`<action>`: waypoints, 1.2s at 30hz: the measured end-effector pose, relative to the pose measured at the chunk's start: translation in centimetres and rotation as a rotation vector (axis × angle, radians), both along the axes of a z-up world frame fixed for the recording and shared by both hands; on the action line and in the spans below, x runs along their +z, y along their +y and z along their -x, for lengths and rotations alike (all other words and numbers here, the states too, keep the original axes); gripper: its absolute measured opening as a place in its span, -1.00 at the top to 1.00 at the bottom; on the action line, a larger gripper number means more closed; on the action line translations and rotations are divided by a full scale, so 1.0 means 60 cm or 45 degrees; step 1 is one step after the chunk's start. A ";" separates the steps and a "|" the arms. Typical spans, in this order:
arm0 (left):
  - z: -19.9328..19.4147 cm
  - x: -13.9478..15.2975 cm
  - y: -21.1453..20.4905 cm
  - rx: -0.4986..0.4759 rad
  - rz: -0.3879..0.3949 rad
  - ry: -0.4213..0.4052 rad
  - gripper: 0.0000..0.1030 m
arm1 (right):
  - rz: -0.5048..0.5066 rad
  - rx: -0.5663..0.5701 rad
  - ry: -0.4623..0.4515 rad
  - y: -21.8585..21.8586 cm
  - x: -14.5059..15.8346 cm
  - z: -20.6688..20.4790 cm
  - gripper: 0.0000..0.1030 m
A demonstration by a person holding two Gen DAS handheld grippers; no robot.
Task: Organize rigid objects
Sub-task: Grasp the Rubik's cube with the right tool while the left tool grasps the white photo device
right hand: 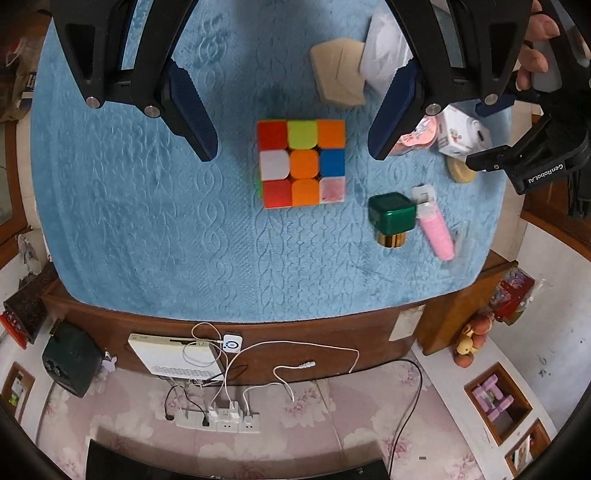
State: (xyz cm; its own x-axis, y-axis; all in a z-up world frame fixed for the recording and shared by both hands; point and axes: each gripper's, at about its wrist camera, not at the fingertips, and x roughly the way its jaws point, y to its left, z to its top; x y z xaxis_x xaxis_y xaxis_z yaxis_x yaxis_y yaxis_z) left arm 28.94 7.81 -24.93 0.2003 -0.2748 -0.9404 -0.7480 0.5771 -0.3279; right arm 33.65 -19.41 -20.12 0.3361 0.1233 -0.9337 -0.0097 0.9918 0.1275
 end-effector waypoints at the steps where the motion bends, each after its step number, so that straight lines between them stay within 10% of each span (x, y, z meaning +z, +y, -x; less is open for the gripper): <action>1: 0.002 -0.005 0.002 0.033 0.010 0.002 -0.57 | -0.002 -0.001 0.006 -0.001 -0.003 -0.003 -0.63; 21: -0.017 -0.015 -0.022 -0.054 -0.103 0.100 -0.38 | 0.065 0.019 0.154 0.006 -0.069 -0.041 -0.57; 36: -0.081 0.000 -0.059 -0.551 -0.312 0.098 -0.26 | 0.077 0.092 0.178 0.026 -0.074 -0.024 -0.14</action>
State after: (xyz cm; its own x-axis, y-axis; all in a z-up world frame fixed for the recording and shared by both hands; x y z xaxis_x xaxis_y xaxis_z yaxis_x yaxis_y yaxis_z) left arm 33.78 4.27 -24.92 0.0441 -0.0864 -0.9953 -0.4397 0.8929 -0.0970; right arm 35.06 -17.84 -24.57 0.1949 0.0846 -0.9772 -0.0676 0.9951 0.0727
